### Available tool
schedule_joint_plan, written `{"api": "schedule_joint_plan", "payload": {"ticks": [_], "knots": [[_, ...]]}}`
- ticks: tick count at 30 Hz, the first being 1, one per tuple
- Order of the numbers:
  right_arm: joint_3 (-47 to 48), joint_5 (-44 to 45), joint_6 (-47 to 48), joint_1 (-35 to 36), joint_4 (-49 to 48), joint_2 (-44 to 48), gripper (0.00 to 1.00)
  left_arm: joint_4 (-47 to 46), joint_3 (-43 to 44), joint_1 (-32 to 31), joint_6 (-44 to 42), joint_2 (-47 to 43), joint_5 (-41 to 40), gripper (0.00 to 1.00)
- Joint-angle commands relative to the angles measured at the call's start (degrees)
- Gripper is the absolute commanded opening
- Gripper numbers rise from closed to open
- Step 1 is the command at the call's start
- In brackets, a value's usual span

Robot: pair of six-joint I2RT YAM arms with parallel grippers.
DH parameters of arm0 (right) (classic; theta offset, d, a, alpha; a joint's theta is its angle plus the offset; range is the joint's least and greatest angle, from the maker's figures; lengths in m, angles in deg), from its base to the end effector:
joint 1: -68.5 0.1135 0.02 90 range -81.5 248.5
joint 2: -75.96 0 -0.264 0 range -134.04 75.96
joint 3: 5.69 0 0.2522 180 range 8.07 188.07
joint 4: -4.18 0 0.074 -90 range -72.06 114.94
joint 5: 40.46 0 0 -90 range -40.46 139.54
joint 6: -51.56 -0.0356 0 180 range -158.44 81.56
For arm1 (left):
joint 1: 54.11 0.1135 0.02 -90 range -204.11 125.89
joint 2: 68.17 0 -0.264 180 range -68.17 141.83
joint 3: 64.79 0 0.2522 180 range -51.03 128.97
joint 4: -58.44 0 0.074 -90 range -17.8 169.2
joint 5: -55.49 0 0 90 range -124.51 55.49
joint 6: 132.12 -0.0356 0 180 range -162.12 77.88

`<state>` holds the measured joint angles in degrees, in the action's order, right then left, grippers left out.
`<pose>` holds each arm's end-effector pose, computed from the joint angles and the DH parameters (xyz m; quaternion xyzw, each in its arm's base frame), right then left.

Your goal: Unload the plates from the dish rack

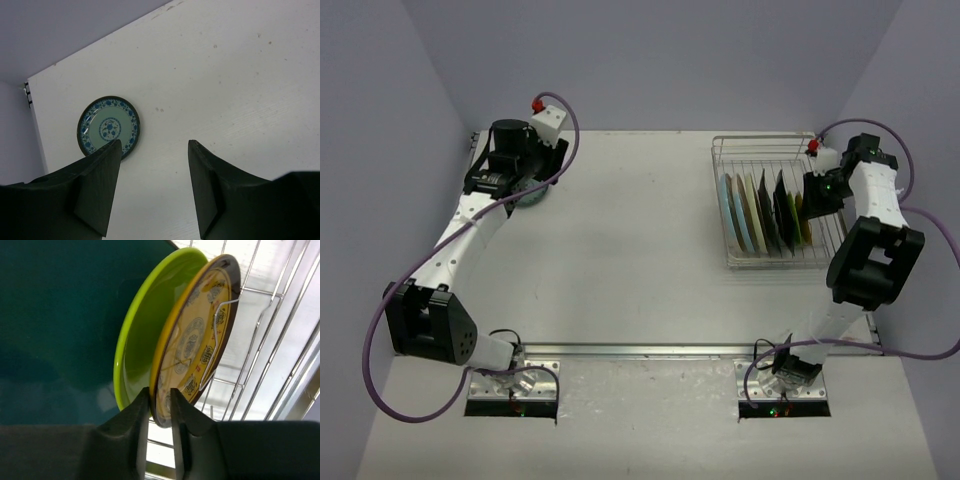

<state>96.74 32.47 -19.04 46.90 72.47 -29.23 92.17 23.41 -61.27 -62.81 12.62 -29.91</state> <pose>0.3536 -0.1288 0.2540 -0.0057 0.9757 0.0801 0.2038 0.3231 -0.0435 0.3581 0.2248 0.8188 0.0282 0.5275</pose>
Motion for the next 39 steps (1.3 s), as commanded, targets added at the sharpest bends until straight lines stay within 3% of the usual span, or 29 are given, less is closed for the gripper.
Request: {"api": "schedule_joint_plan", "payload": {"ticks": [1, 4, 9, 12, 23, 27, 34, 36, 39], "knots": [[-1.7, 2.2, 2.4, 0.2, -4.9, -0.8, 0.13, -1.5, 0.4, -0.3, -0.9, 0.2, -2.0, 0.54], [-0.4, 1.5, 2.6, 0.2, -4.3, -0.5, 0.0, -0.3, 1.6, -0.3, 0.0, 1.3, -1.0, 0.54], [4.2, -3.5, 4.5, 0.1, 2.1, 4.9, 0.0, 4.1, 4.9, -0.3, 0.8, 3.1, 4.0, 0.55], [5.5, -8.0, 5.9, 0.1, 5.6, 9.7, 0.0, 7.7, 7.9, -0.3, -0.2, 4.4, 8.5, 0.61], [7.4, -19.2, 9.3, 2.0, 1.4, 23.2, 0.0, 16.0, 22.8, -0.4, 5.5, 10.2, 23.2, 0.78], [1.8, -13.5, 20.5, 11.6, -6.6, 28.3, 0.0, 18.0, 27.9, -0.3, 9.3, 12.1, 29.9, 0.78], [-18.0, 1.1, 39.0, 33.5, -32.2, 36.9, 0.0, 27.3, 43.4, -0.3, 14.0, 20.1, 40.8, 0.76], [-24.6, 4.4, 45.7, 38.3, -42.7, 39.2, 0.0, 30.7, 44.1, -0.3, 13.8, 21.5, 43.8, 0.73], [-32.1, 6.3, 54.3, 43.9, -50.7, 41.3, 0.0, 33.1, 42.0, -0.3, 13.2, 22.6, 48.1, 0.71]]}}
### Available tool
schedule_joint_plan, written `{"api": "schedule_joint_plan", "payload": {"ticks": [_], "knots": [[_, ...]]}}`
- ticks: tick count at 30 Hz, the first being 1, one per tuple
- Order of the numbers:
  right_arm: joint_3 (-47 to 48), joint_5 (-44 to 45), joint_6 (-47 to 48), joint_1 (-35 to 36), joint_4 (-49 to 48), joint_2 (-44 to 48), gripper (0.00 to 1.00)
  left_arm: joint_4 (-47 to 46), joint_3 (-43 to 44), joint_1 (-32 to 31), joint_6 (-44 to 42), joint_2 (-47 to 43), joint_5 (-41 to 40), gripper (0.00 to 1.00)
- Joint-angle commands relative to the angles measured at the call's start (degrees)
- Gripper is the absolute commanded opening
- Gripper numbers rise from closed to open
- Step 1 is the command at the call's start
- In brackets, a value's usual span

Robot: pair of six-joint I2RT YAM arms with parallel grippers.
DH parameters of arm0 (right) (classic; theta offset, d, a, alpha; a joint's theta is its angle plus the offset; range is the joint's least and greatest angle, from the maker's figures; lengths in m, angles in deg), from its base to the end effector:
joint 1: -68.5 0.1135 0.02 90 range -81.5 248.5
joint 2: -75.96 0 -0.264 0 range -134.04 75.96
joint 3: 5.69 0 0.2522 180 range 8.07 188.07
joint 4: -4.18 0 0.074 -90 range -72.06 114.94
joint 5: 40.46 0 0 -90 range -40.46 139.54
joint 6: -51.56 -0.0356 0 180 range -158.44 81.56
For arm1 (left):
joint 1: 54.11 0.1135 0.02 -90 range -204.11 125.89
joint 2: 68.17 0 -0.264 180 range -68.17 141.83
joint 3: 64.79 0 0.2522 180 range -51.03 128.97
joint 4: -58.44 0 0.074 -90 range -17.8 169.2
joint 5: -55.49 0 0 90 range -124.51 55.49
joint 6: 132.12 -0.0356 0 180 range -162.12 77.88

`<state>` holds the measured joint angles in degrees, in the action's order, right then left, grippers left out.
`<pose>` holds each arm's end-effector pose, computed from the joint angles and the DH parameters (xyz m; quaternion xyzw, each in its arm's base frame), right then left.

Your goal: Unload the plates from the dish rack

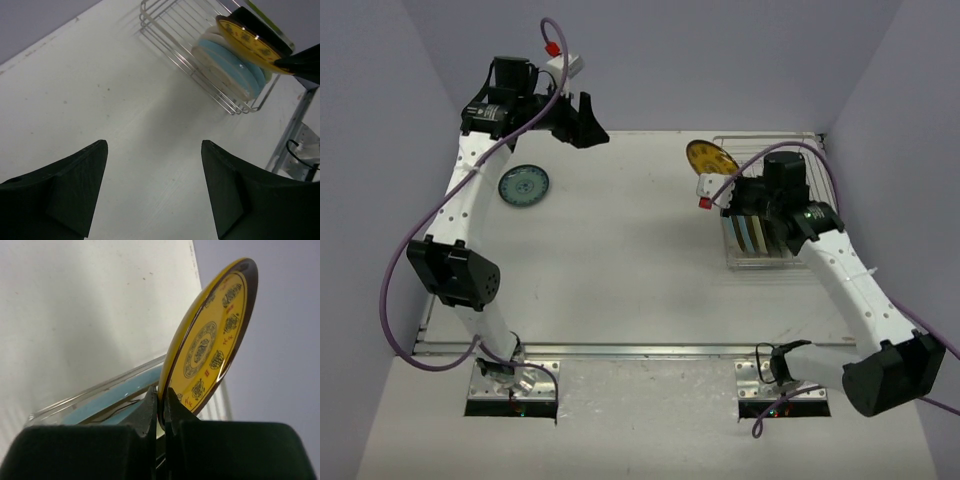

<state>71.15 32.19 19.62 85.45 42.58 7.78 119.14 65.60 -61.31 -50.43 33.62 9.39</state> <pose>0.2504 0.0874 0.3430 -0.5806 0.6322 -0.0521 0.5104 0.3737 -0.0721 0.4397 0.2888 0.7798 -0.3227 0.4521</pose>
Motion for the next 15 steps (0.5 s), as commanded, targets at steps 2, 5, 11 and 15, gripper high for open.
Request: {"api": "schedule_joint_plan", "payload": {"ticks": [2, 5, 11, 15], "knots": [[-9.2, 6.7, 19.3, 9.3, -22.3, 4.9, 0.0, 7.7, -1.5, -0.4, 0.2, 2.1, 10.7, 0.69], [-10.0, 8.4, 22.0, 15.0, -20.3, 3.9, 0.0, 8.8, -3.0, -0.9, -0.3, 2.4, 11.7, 0.68], [-11.2, 13.8, 23.4, 23.1, -22.5, 0.7, 0.0, 10.6, -4.5, -2.1, -1.5, 2.8, 10.9, 0.63], [-11.7, 16.8, 23.6, 27.3, -23.2, -0.8, 0.0, 12.8, -5.0, -3.6, -3.6, 3.3, 10.0, 0.56]]}}
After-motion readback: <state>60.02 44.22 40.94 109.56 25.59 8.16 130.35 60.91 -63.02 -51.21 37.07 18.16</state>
